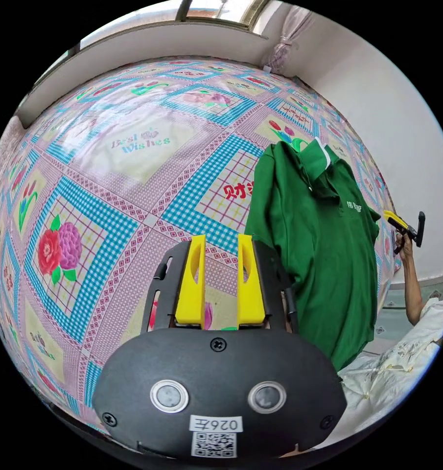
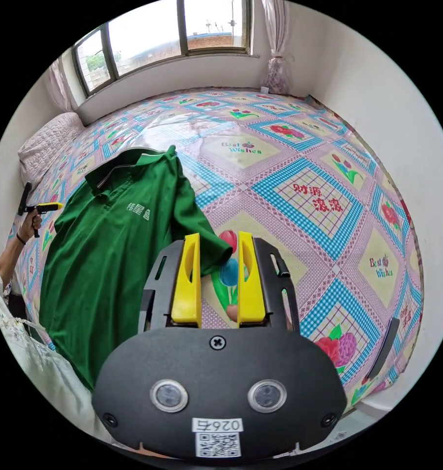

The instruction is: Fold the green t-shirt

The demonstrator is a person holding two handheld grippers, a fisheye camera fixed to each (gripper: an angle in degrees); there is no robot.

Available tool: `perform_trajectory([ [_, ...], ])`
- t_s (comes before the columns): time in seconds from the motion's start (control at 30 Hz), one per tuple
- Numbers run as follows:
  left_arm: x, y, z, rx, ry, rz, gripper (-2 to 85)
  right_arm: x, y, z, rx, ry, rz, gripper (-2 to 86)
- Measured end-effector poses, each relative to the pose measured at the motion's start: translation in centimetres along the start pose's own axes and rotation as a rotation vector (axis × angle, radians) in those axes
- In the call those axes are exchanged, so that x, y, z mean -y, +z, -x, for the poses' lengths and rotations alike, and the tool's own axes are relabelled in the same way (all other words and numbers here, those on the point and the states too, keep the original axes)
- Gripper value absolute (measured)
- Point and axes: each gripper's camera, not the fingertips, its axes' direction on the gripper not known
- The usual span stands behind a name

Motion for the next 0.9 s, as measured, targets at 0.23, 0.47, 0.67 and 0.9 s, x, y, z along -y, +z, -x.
perform_trajectory([
  [0.23,2.7,0.6,-4.3,0.012,0.107,0.064,12.1,3.2,3.4,-1.0,0.088,0.059,0.069,7.9],
  [0.47,6.3,-0.6,-7.9,0.161,0.238,0.118,-0.2,6.9,2.3,-1.6,-0.062,0.018,0.079,-1.4],
  [0.67,8.2,-2.8,-3.7,0.252,0.015,0.096,-0.6,10.3,2.7,-6.8,-0.113,0.093,0.126,-1.1],
  [0.9,8.2,-3.5,-0.3,0.197,-0.176,0.059,-0.5,11.5,2.8,-10.7,-0.069,0.224,0.125,3.8],
])
